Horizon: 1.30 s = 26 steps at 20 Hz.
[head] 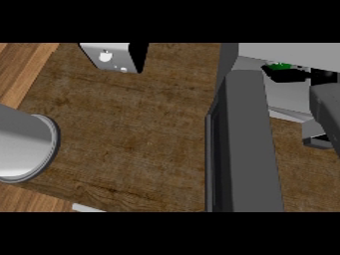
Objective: Pick up the milk, place it into the microwave and close the microwave
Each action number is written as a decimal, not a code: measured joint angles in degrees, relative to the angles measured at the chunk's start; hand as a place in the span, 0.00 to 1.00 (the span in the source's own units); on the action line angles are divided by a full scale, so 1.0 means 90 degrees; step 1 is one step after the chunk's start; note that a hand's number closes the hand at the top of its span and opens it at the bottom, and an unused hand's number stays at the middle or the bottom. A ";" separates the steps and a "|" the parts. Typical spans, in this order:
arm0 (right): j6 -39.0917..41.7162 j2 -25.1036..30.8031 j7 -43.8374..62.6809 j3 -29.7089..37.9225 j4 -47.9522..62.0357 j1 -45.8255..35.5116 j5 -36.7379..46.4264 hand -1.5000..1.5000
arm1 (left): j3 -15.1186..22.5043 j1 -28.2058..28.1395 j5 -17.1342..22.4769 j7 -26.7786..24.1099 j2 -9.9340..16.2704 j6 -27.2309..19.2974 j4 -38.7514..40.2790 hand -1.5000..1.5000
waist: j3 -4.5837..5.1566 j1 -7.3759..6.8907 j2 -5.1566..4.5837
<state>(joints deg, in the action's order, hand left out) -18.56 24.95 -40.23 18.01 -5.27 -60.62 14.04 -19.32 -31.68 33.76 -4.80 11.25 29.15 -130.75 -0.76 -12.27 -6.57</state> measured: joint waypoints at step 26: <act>-0.0121 -0.1143 0.0759 -0.0425 0.0194 -0.1005 0.0519 0.00 | 0.0174 0.0408 -0.0217 0.0318 0.0229 -0.0018 0.0345 0.00 | 0.0042 0.0108 0.0205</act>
<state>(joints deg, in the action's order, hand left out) -19.65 14.66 -33.40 14.19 -3.52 -69.67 18.72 -17.75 -28.01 31.80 -1.93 13.32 28.99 -127.64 -0.39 -11.30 -4.73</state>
